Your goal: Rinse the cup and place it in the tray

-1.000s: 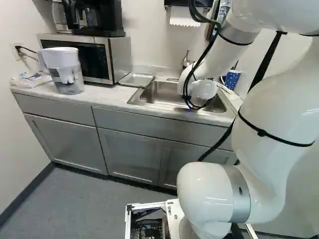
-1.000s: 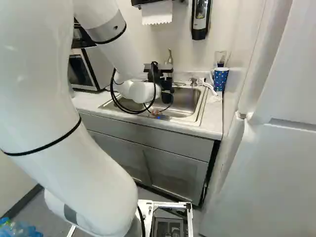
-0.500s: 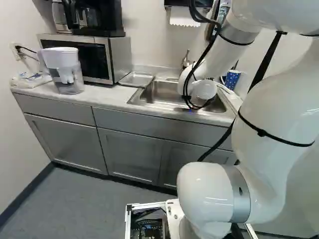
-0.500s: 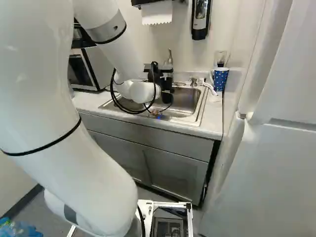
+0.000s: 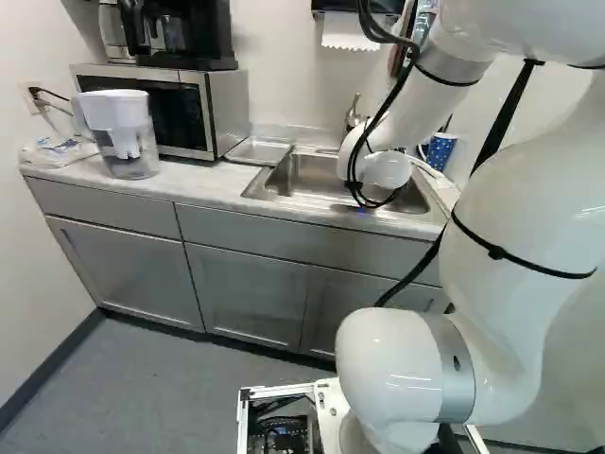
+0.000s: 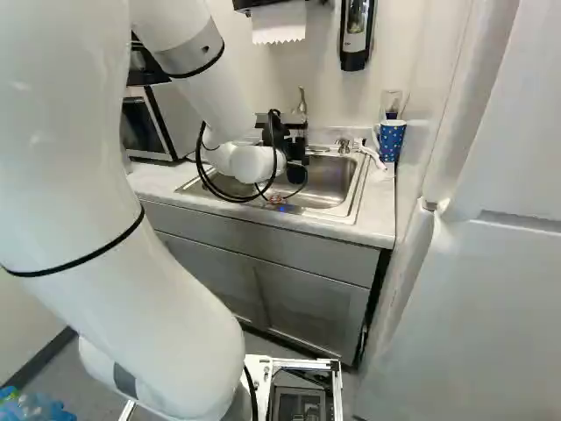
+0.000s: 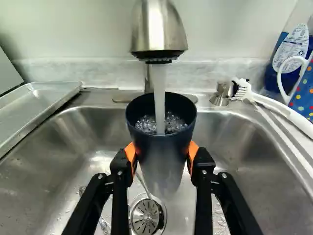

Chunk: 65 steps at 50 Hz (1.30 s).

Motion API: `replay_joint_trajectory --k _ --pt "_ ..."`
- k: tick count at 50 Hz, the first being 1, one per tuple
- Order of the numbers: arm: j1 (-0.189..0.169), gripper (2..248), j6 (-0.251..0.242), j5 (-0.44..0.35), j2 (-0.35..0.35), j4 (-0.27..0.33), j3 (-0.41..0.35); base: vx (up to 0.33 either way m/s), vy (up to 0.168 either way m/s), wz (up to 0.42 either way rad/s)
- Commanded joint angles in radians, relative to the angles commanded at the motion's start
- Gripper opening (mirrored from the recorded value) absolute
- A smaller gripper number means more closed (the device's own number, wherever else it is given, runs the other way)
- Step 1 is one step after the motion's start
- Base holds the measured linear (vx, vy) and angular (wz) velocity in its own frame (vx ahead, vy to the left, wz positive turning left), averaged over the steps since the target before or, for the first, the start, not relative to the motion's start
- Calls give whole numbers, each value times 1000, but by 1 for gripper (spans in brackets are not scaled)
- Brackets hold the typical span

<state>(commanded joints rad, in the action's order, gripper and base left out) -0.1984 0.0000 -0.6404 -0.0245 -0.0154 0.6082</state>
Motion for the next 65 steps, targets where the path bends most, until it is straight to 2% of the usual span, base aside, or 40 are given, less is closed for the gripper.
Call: replay_joint_trajectory --k 31,65 --pt "9 121 0 0 3 0 -3 0 0 0" --pt "111 121 0 0 6 0 -7 0 0 0"
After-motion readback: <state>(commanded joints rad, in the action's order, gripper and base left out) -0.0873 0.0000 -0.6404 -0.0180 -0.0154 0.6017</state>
